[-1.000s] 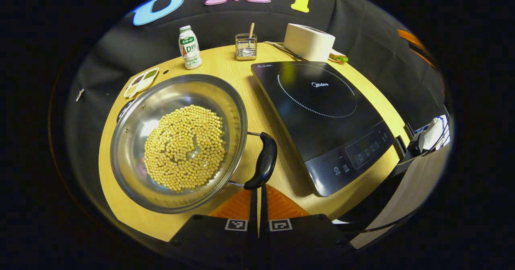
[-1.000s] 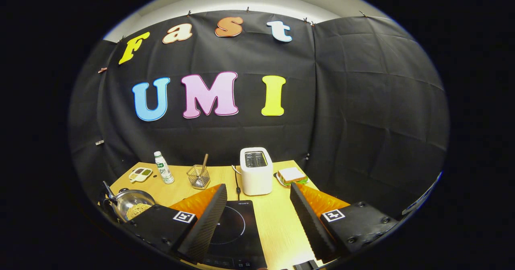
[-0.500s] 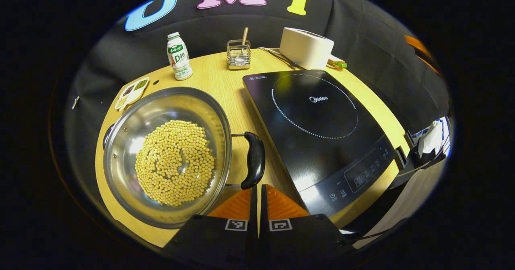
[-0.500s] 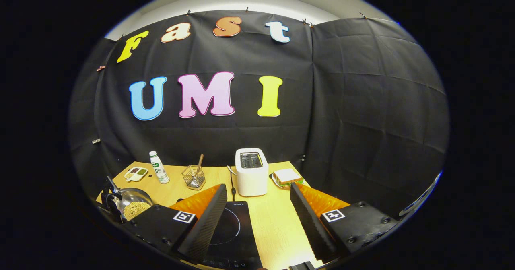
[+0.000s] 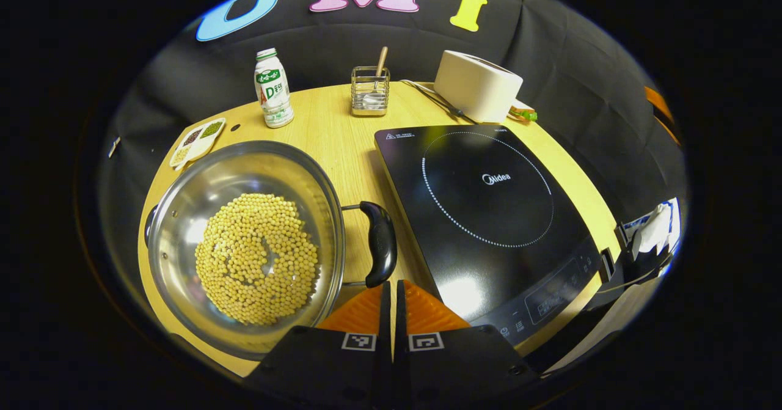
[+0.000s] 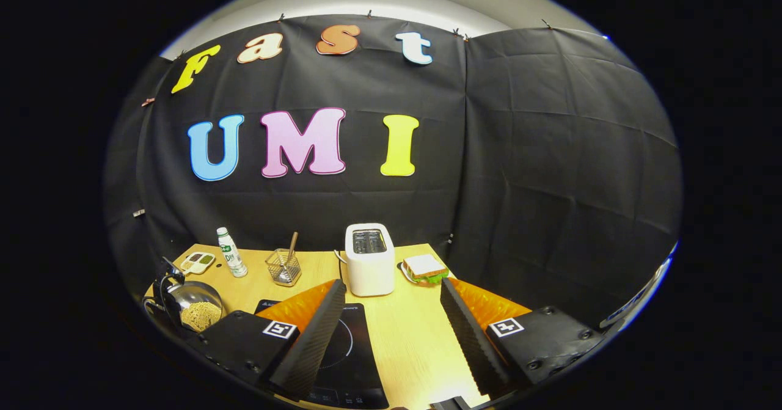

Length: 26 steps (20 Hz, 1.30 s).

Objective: First push the handle of the pot to place it horizontally, then grasp the pot with both hands and set it on the induction cooktop.

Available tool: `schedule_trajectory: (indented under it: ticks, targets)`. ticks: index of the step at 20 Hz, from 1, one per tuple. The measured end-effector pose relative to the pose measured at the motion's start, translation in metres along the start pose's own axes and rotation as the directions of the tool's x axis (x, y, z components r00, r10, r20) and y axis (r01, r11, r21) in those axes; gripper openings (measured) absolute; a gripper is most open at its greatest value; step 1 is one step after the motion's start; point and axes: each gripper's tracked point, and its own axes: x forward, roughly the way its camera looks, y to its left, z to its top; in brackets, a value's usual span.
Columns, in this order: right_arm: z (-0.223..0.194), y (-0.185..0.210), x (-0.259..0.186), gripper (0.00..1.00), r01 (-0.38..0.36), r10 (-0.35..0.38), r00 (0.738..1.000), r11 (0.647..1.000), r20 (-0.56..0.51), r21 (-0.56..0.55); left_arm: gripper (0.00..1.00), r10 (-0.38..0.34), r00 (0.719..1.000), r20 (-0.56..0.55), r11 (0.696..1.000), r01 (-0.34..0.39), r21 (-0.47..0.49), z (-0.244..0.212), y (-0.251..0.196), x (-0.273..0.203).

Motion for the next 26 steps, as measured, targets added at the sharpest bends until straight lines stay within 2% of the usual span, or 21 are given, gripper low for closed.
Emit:
schedule_trajectory:
  ticks: [4, 9, 16, 20, 22, 24, 25, 26]
  targets:
    - [-0.001, -0.002, -0.001, 0.98, -0.003, 0.003, 1.0, 1.0, -0.002, -0.006, 0.05, 0.011, 1.0, 0.017, 1.0, -0.011, -0.002, 0.012, 0.005, 0.007]
    - [-0.001, 0.003, -0.003, 0.98, -0.018, 0.018, 1.0, 1.0, 0.001, -0.013, 0.05, 0.026, 0.998, 0.055, 0.997, -0.022, -0.072, 0.028, 0.009, 0.017]
    - [-0.003, 0.009, -0.016, 0.98, -0.04, 0.04, 0.999, 0.999, -0.004, -0.016, 0.05, 0.046, 0.995, 0.093, 0.998, -0.042, -0.047, 0.047, 0.019, 0.027]
    - [-0.005, 0.015, -0.022, 0.98, -0.051, 0.051, 0.999, 0.999, -0.01, -0.006, 0.05, 0.017, 0.987, 0.163, 0.999, -0.009, -0.049, 0.05, 0.006, 0.005]
    - [-0.009, 0.023, -0.022, 0.98, -0.064, 0.065, 0.998, 0.998, -0.023, 0.01, 0.05, 0.029, 0.975, 0.219, 0.998, -0.018, -0.054, 0.053, 0.006, -0.014]
    - [-0.018, 0.035, -0.022, 0.98, -0.088, 0.089, 0.994, 0.996, -0.057, 0.027, 0.06, 0.08, 0.952, 0.297, 0.996, -0.061, -0.071, 0.058, 0.017, -0.04]
    - [-0.023, 0.043, -0.021, 0.98, -0.101, 0.103, 0.992, 0.994, -0.074, 0.032, 0.1, 0.088, 0.935, 0.345, 0.995, -0.064, -0.081, 0.062, 0.018, -0.056]
    - [-0.027, 0.051, -0.02, 0.98, -0.113, 0.116, 0.989, 0.993, -0.088, 0.033, 0.2, 0.097, 0.915, 0.391, 0.993, -0.064, -0.096, 0.068, 0.022, -0.072]
